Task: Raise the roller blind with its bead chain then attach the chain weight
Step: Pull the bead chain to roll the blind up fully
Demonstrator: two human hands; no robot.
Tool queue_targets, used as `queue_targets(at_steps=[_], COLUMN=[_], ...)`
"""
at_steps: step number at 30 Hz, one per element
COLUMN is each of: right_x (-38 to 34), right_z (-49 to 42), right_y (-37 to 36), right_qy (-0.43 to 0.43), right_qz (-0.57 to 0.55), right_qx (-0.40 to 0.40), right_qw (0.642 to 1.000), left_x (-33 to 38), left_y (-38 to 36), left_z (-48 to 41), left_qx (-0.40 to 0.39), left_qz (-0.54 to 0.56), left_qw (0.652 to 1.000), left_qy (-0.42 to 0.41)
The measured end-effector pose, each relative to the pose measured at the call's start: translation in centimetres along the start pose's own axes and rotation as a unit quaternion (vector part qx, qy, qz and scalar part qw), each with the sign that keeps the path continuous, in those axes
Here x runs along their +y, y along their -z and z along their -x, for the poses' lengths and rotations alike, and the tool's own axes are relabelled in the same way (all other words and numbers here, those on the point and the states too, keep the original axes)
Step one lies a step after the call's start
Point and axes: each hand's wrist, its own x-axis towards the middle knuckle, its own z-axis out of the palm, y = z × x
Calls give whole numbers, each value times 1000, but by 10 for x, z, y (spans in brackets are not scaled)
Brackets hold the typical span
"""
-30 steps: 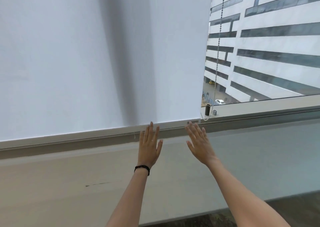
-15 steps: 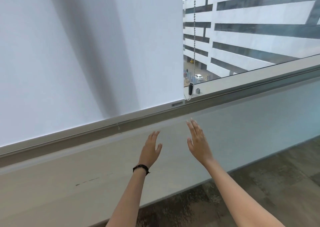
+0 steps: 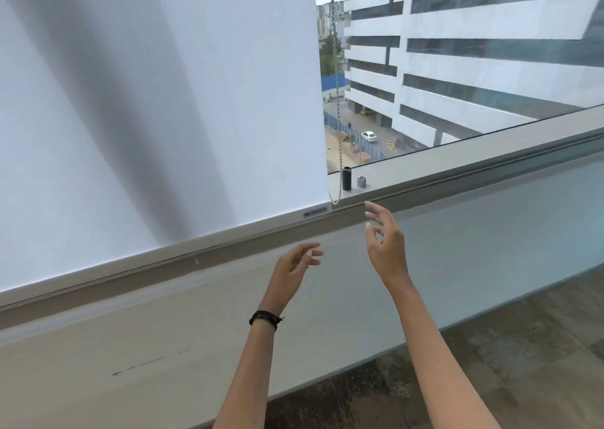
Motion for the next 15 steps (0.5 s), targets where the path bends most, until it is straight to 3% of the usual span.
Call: queue_targets(at_steps=[10,15], right_x=[-24,-34], right_z=[-54,-71], right_y=[7,1], right_qy=[-56,-54], right_qz=[-176,-215], right_qx=[-3,-50], right_qw=[983,974], left_x=[47,62], left_y=[-22,-35], left_z=[-65,-79], left_qx=[107,73], left_qz=[41,27], left_qw=[992,996], left_qy=[-59,-39])
